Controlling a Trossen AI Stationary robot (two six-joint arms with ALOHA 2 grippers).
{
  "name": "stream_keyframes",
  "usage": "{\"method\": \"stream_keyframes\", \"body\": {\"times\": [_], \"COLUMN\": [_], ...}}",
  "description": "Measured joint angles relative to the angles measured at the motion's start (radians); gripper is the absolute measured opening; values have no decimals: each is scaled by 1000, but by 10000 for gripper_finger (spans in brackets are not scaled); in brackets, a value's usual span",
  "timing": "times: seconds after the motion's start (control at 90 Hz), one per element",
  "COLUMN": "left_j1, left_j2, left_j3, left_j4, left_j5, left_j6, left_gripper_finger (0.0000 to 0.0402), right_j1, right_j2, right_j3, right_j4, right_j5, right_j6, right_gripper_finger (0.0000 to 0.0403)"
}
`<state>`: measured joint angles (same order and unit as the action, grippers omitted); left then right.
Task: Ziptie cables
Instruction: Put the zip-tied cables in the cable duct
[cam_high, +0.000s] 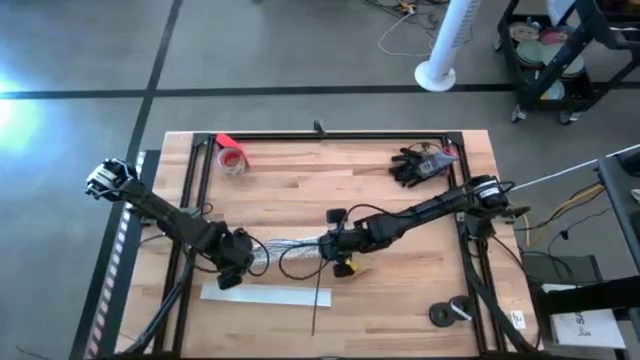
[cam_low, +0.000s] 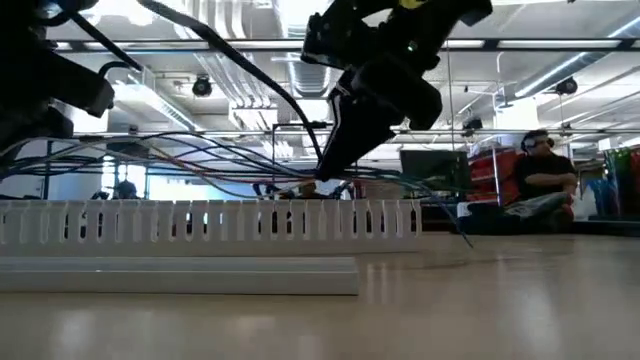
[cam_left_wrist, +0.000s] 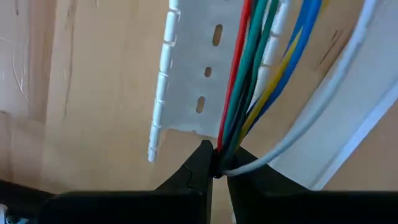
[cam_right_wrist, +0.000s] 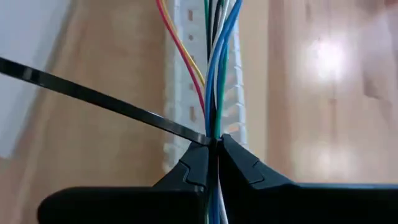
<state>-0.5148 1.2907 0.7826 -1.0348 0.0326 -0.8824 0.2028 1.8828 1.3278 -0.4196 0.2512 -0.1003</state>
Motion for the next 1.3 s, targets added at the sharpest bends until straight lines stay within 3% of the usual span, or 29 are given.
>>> {"method": "stream_keyframes", "body": {"times": [0.2, 0.356, 0.711, 1.144, 1.3], "left_j1": [0, 0, 0, -1, -1], "left_j2": [0, 0, 0, 0, -1], "left_j3": [-6, -7, -7, -8, -8], "left_j4": [21, 39, 73, 52, 17], "left_j5": [-7, -6, 19, 38, 41], "left_j6": [2, 13, 39, 35, 31], "left_gripper_finger": [22, 22, 33, 120, 149], "right_j1": [-38, -61, -66, -66, -66], "right_j2": [3, 14, 82, 73, 40], "right_j3": [8, 7, 4, 3, 3], "right_j4": [-31, -33, -38, -47, -60], "right_j5": [-82, -179, -180, -172, -173], "right_j6": [-157, -105, -4, 35, 38], "right_gripper_finger": [4, 4, 9, 150, 166]}}
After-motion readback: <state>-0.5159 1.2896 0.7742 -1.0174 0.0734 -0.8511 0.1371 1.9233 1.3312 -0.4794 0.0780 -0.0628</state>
